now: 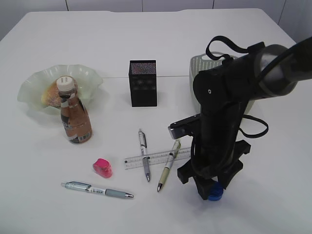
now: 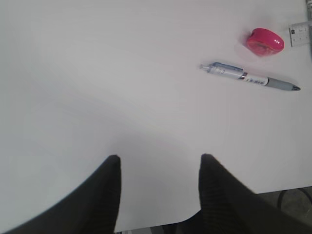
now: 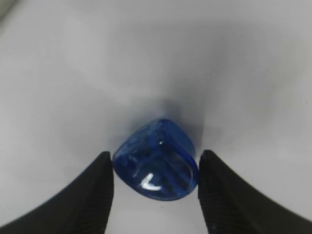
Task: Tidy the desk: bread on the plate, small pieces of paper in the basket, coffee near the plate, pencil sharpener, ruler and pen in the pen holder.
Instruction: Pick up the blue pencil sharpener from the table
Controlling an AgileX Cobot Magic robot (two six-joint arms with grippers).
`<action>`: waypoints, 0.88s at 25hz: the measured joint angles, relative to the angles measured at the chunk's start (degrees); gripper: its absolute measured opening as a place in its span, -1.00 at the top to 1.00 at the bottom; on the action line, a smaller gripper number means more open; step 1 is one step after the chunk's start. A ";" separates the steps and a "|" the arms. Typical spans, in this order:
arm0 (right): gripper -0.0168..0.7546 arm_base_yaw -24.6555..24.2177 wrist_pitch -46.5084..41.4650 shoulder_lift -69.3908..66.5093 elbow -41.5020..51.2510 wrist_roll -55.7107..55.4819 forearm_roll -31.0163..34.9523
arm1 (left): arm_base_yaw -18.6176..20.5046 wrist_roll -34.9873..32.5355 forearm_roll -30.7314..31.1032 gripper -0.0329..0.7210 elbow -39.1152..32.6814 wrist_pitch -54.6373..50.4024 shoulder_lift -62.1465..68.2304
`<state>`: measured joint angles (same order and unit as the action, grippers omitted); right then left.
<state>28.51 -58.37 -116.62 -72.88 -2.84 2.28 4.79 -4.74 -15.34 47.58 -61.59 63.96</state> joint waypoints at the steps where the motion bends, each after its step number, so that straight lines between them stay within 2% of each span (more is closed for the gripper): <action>1: -0.10 0.00 0.00 0.00 0.00 0.32 0.00 | 0.00 0.00 0.00 -0.10 0.00 0.00 0.00; 22: -0.11 0.00 1.17 -1.61 0.00 0.88 0.00 | 0.00 0.00 0.00 -0.10 0.00 0.30 0.00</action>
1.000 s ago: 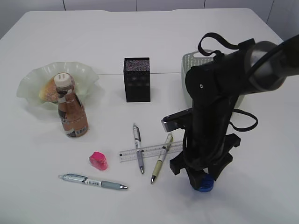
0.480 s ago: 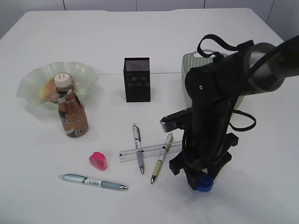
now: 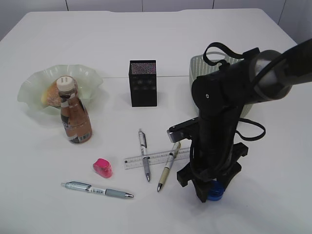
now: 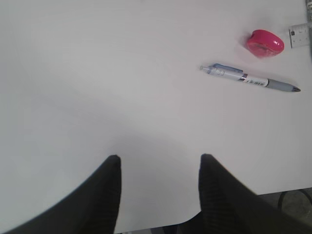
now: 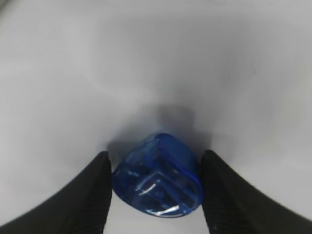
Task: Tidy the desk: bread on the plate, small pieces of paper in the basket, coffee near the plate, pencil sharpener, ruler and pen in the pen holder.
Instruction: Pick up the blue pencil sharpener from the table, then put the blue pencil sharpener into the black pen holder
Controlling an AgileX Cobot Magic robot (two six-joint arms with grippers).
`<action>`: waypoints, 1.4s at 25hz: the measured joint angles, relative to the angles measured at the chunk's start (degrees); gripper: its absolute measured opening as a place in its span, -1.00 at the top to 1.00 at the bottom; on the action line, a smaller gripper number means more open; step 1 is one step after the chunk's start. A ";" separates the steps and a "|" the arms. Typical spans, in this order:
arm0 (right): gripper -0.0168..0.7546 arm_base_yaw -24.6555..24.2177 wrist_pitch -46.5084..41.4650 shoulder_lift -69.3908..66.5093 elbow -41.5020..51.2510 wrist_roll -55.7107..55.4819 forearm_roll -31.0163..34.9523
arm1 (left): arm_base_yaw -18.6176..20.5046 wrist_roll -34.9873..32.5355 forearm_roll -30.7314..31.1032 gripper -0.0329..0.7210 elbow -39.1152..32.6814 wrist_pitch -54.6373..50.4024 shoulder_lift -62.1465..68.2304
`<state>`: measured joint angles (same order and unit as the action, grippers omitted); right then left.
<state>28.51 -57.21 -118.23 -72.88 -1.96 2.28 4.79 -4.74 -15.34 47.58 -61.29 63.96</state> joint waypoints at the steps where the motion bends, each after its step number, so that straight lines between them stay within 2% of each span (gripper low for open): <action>1: -0.09 0.00 0.00 0.00 0.00 0.00 0.00 | 0.00 0.00 0.00 -0.10 0.00 0.00 0.00; 17: -0.03 0.00 -0.57 -0.27 -1.28 0.09 0.00 | 0.00 0.00 0.00 -0.10 0.00 0.12 0.00; 29: -0.03 0.09 -2.27 -0.59 -17.55 0.09 0.11 | 0.00 0.00 0.00 -0.10 0.00 1.23 0.00; 35: -0.03 0.09 4.66 -0.59 -25.31 -0.01 0.21 | 0.00 0.00 0.00 -0.10 0.00 1.41 0.00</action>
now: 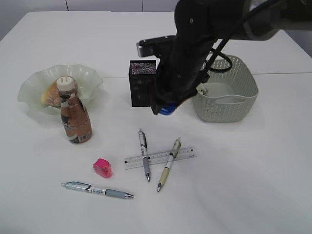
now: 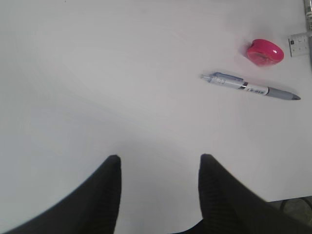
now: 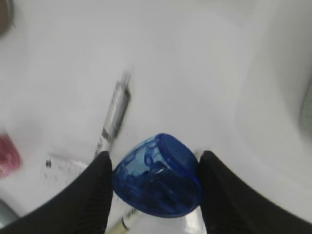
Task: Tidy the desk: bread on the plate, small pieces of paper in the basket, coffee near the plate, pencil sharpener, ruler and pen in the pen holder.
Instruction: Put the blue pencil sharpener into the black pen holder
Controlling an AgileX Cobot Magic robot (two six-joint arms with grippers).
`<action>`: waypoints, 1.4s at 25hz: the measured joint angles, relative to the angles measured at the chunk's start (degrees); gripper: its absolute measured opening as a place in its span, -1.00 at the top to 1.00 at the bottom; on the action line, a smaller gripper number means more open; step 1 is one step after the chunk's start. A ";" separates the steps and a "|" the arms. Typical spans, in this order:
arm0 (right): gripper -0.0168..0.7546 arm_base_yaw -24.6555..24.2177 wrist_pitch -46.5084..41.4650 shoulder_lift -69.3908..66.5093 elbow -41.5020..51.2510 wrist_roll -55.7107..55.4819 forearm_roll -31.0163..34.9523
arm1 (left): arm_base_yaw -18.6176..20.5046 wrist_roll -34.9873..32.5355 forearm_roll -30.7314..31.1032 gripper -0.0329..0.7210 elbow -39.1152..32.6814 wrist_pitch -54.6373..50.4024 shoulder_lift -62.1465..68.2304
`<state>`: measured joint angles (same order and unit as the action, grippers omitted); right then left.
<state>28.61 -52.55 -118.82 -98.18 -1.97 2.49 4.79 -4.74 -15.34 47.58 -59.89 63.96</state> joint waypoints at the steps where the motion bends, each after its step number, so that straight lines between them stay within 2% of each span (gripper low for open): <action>1: -0.03 0.00 2.11 0.00 -0.72 0.00 0.00 | 0.00 0.00 0.00 -0.10 0.00 0.00 0.00; 7: -0.03 -0.76 12.46 -0.11 -1.28 0.36 -0.49 | 0.00 0.00 0.00 -0.10 0.00 0.00 0.00; 12: -0.03 -2.84 17.49 -0.60 -1.29 1.38 -0.59 | 0.00 0.00 0.00 -0.10 0.00 0.00 0.00; 18: -0.03 -5.02 21.99 -2.28 -2.30 4.47 3.35 | 0.00 0.00 0.00 -0.10 0.00 0.00 0.00; 22: -0.03 -6.51 24.13 -4.20 -2.98 9.97 12.08 | 0.00 0.00 0.00 -0.10 0.00 0.09 0.00; 27: -0.03 -8.64 24.52 -8.47 -7.13 19.89 27.08 | 0.00 0.00 0.00 -0.10 0.00 0.09 0.00; 35: -0.03 -9.22 27.94 -10.13 -8.25 33.17 42.83 | 0.00 0.00 0.00 -0.10 0.00 0.09 0.00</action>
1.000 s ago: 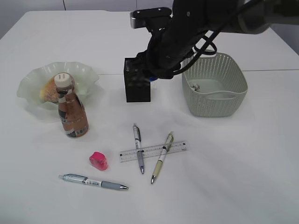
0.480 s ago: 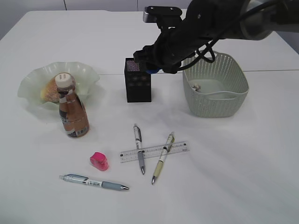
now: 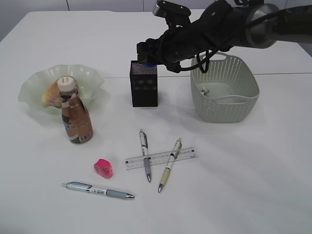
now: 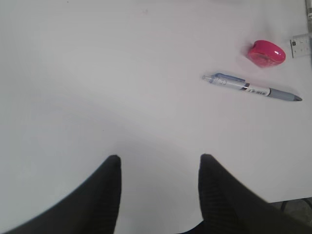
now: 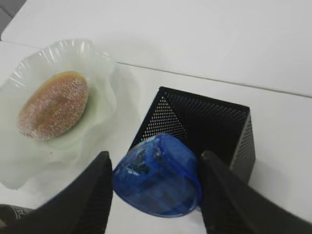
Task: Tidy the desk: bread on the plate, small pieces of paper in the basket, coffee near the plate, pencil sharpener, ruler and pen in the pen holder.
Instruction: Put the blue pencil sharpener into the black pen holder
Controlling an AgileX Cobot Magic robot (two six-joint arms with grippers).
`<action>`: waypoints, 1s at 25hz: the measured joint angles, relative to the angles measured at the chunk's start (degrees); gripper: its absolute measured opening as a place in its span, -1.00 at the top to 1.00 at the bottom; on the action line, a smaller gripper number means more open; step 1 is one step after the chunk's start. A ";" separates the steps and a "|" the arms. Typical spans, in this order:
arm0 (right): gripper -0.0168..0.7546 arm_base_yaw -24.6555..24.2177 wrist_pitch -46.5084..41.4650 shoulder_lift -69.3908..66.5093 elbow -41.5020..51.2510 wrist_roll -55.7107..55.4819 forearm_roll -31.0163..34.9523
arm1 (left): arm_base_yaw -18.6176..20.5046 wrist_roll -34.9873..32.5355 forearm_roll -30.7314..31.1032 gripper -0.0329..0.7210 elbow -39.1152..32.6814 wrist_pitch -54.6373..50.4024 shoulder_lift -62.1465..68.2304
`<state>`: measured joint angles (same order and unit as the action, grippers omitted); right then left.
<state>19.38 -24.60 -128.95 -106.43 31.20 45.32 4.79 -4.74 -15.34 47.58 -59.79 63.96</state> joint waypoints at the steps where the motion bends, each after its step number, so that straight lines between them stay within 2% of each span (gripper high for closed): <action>1: -0.03 0.00 0.50 -0.12 0.00 1.95 1.91 | 0.00 0.00 0.00 -0.10 0.00 0.00 0.00; 6: -0.03 0.00 1.94 -1.93 -0.65 10.45 11.06 | 0.00 0.00 0.00 -0.10 0.00 0.00 0.00; 14: -0.05 -0.05 4.35 -3.17 -1.02 18.22 19.02 | 0.00 0.00 0.00 -0.10 0.00 -0.12 0.00; 25: -0.30 -0.13 4.51 -3.74 -1.02 20.43 20.99 | 0.00 0.00 0.00 -0.10 0.00 -0.71 0.00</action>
<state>19.25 -20.10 -132.69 -107.45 51.62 66.31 4.79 -4.74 -15.34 47.58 -60.50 63.96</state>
